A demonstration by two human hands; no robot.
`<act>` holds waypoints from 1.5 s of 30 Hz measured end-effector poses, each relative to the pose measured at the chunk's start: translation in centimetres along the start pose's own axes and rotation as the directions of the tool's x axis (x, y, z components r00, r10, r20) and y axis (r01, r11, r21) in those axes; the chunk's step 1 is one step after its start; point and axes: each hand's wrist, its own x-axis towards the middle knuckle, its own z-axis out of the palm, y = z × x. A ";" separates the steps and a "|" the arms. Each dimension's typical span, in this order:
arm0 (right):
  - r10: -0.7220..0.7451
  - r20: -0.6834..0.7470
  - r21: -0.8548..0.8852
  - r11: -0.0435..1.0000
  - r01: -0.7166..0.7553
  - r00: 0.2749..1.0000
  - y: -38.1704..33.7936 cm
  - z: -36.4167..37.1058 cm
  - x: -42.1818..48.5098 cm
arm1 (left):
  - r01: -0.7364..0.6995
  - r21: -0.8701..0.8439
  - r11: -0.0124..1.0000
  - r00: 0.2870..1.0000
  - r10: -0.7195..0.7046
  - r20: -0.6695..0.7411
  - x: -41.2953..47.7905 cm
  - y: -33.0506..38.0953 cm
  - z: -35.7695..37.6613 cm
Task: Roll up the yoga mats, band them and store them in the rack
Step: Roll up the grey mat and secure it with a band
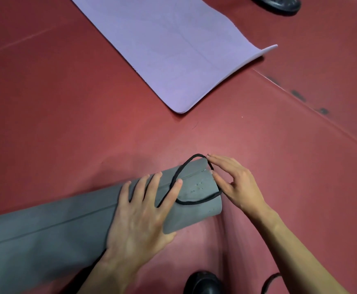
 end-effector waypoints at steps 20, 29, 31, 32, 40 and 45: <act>0.102 0.282 0.324 0.926 -0.195 0.954 -2.8 5.6 0.4 | -0.057 0.069 0.996 0.937 0.077 -0.341 -4.6 -2.9 -3.8; 0.201 0.261 0.286 0.918 -0.275 0.944 -2.7 8.0 -4.1 | 0.099 0.025 0.995 0.990 -0.096 -0.106 -1.3 -6.7 -3.8; 0.176 0.181 0.268 0.938 -0.221 0.968 -3.4 8.3 -5.0 | 0.112 0.035 0.993 0.993 -0.111 -0.030 -0.7 -6.9 -3.2; 0.109 0.142 0.248 0.958 -0.142 0.984 -4.0 8.3 -5.6 | 0.118 0.039 0.992 0.993 -0.118 -0.012 -0.5 -7.1 -3.0; 0.120 -0.007 0.489 0.866 -0.101 0.993 -5.8 7.9 -5.8 | 0.144 0.053 0.988 0.990 -0.144 0.003 0.3 -7.7 -2.5; 0.289 0.113 0.678 0.677 -0.286 0.951 -6.0 5.3 -1.1 | 0.140 0.059 0.988 0.990 -0.140 -0.005 0.1 -7.4 -2.5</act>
